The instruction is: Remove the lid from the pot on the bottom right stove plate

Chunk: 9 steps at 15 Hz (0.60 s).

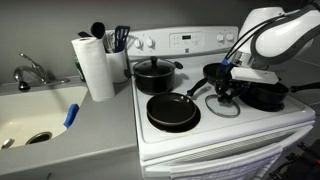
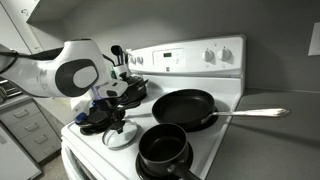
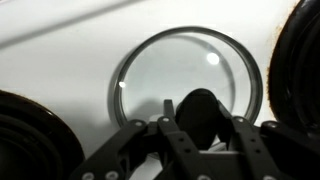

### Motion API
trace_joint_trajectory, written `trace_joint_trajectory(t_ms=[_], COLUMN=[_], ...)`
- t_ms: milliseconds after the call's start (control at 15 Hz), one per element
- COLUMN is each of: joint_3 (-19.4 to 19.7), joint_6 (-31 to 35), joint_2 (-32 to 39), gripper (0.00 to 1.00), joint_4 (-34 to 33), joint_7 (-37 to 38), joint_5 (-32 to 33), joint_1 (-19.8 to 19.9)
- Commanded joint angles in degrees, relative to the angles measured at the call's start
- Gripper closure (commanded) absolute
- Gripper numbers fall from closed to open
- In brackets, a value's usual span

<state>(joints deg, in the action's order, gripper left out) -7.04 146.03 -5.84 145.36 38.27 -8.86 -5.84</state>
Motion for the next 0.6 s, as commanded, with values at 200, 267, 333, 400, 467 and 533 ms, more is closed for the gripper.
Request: trace_joint_trajectory(t_ms=[200,267,333,400,467,533], joint_3=[0.1,0.1,0.1,0.0,-0.1,-0.1], joint_6=[-7.6,-9.4,-10.4,-11.0,-11.4,-11.6], joint_2=[3.0,3.1,3.2,3.3,3.5,3.6], gripper=[0.85,0.85,0.85,0.85,0.85,0.85], joint_4=[-1.3,-1.6,-1.8,-1.9,-2.0,-2.0], joint_7=[-4.6,-4.3,-4.5,-4.2,-3.7,-3.8], joint_5=[-1.7,-1.1,-1.0,-0.7,-0.3,-0.3], joint_1=[0.2,0.3,0.3,0.3,0.3,0.3])
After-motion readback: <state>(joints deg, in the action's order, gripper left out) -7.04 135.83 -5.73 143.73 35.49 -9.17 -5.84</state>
